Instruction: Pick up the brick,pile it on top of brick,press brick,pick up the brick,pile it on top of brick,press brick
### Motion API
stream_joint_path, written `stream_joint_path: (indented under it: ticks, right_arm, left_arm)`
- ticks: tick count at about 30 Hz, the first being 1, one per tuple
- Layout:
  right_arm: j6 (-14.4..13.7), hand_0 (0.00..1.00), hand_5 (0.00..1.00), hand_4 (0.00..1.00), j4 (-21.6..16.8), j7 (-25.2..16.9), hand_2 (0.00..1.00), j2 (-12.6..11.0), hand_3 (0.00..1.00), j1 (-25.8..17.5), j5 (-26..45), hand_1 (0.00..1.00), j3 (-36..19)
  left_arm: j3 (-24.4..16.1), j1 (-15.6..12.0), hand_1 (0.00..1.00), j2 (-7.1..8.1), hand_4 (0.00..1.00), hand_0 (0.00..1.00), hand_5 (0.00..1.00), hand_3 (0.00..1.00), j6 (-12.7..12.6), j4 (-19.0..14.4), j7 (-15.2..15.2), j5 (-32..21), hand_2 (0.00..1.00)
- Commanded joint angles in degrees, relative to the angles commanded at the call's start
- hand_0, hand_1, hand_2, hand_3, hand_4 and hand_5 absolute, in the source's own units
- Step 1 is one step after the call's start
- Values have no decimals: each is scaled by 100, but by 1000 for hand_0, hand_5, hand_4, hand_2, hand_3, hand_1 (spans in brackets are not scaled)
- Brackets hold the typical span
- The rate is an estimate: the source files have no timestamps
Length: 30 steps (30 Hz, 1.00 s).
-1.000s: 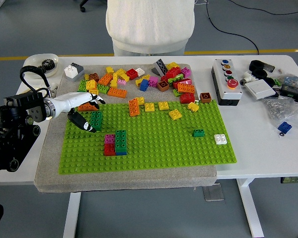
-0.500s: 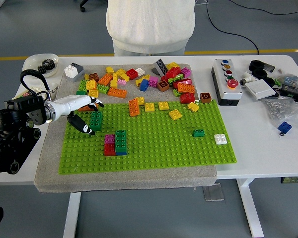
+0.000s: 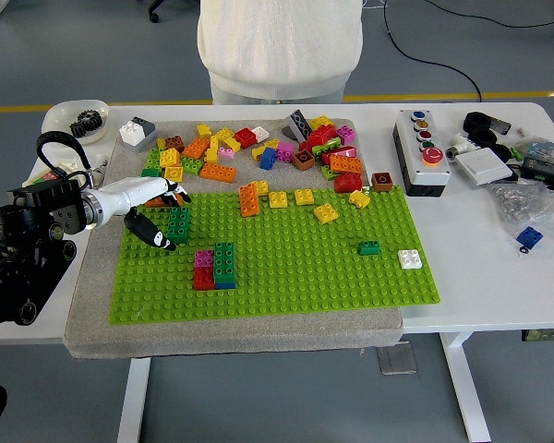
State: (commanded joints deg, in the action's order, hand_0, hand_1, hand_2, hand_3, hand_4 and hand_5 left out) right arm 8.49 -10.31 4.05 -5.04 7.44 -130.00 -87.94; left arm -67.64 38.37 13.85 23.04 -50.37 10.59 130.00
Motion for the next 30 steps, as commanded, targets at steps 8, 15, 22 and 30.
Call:
stream_joint_path:
  ticks: [8,15,22,30]
  right_arm:
    - [-1,744,425,891,0,0,719,1,658,4,0,645,-4]
    - [-1,744,425,891,0,0,719,1,658,7,0,643,-6]
    - [-2,744,425,890,0,-2,719,-1,658,14,0,644,-12]
    - [3,744,425,890,0,-2,719,3,658,13,0,646,-12]
  left_arm:
    - [13,-11,714,-14,998,809,179,757,-94,5,-43,0,690]
    - [0,-28,700,-40,998,788,174,747,-161,6,-117,0,678]
    - [-31,-61,694,-83,998,771,187,742,-177,-9,-226,0,664]
    - [-45,-86,678,-107,998,748,178,724,-215,-23,-295,0,635]
